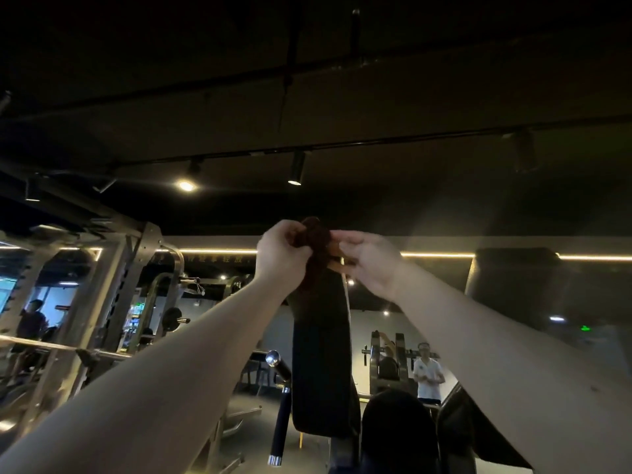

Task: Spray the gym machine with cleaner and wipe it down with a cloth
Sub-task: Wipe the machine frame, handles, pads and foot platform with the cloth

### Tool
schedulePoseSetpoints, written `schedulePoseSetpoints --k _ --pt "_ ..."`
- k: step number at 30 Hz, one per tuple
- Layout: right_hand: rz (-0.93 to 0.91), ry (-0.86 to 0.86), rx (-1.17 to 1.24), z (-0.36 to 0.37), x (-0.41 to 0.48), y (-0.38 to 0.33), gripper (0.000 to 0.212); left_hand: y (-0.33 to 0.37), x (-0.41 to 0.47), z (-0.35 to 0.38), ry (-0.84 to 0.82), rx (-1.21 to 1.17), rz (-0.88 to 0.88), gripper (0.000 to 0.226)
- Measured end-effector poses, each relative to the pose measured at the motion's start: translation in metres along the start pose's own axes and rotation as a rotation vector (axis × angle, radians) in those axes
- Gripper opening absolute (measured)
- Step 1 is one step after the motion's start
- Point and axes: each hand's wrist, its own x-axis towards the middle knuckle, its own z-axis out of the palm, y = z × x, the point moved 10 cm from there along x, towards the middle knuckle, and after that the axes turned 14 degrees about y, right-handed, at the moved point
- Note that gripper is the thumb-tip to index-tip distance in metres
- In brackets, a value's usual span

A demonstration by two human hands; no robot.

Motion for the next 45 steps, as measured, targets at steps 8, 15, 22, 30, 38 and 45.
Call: schedulePoseSetpoints --k 8,15,22,30,38,45 --pt "0.026 0.15 -0.269 -0.015 0.023 0.041 0.042 -0.009 0.009 0.062 -0.278 0.469 0.221 0.033" --pt "-0.1 0.0 -0.398 -0.001 0.02 0.056 0.049 -0.005 0.008 0.075 -0.336 0.313 0.352 0.027" --pt "-0.294 0.15 -0.505 0.007 0.022 0.065 0.053 -0.02 0.01 0.056 -0.173 0.264 0.406 0.029" --pt "-0.373 0.354 -0.511 0.007 0.028 0.079 0.037 -0.015 -0.001 0.058 -0.174 0.238 0.546 0.021" --pt "-0.459 0.347 -0.54 0.007 0.022 0.081 0.059 -0.049 0.011 0.046 -0.105 0.039 0.378 0.012" --pt "-0.414 0.35 -0.521 0.006 0.019 0.084 0.079 -0.086 0.006 0.029 0.113 -0.204 0.176 0.016"
